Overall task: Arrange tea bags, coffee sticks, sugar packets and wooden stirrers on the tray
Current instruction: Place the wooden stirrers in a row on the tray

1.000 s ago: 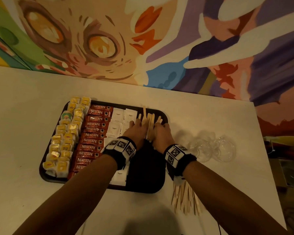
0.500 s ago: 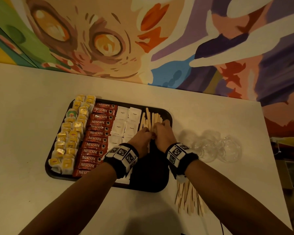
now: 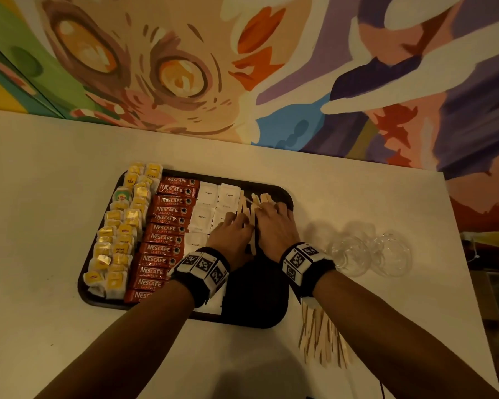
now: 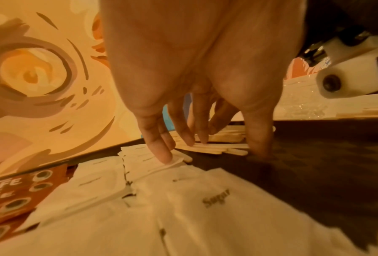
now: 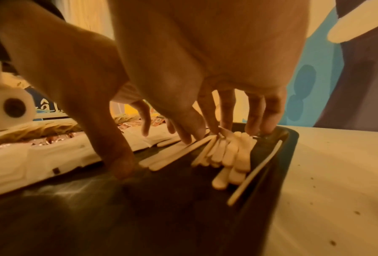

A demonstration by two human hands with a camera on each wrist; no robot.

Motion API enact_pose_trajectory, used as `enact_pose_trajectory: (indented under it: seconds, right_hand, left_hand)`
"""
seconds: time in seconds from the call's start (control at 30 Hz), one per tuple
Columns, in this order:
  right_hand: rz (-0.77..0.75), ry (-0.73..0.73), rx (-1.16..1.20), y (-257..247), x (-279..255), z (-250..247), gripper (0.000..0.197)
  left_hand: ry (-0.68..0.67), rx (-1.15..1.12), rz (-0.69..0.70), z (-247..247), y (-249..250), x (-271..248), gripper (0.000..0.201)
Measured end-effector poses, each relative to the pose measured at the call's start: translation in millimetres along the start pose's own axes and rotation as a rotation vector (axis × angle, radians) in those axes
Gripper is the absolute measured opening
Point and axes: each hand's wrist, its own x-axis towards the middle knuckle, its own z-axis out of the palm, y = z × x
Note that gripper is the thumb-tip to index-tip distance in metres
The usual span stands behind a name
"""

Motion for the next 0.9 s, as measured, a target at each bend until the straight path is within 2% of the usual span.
enact_pose_trajectory:
  seconds: [0.1,0.3,0.4,0.53,0.73,0.83,0.9]
  right_hand:
    - [0.074,0.012,0.057,-1,0,3,0.041]
    - [0.109,-0.098,0.328,-2,1,0,0.045]
    - [0.143,-0.054,0.351,-1,0,-4,0.042]
    - [0.276,-0.022,0.375,1,-1,-6,0.047]
    - [0.263,-0.093,0.316,-2,-4,-7,0.042]
    - [0.267,-0.077,0.337,-1,-6,-11,0.034]
    - [0.253,-0.092,0.340,1,-9,-13,0.037]
  left_hand:
    - [-0.014,0.024,0.006,-1,-2,3,0.077]
    - [0.015,-0.009,0.031,-4,-6,9,0.062]
    - [0.024,0.023,0.029,-6,-6,10,0.060]
    - [0.064,-0.013,-0.048,-9,-7,11,0.061]
    - [0.035,-0.029,-0.027,-9,-4,16,0.050]
    - [0.022,-0.068,-0.004,-10,-3,16,0.054]
    - [0.038,-0.072,0.005,-9,-4,15,0.056]
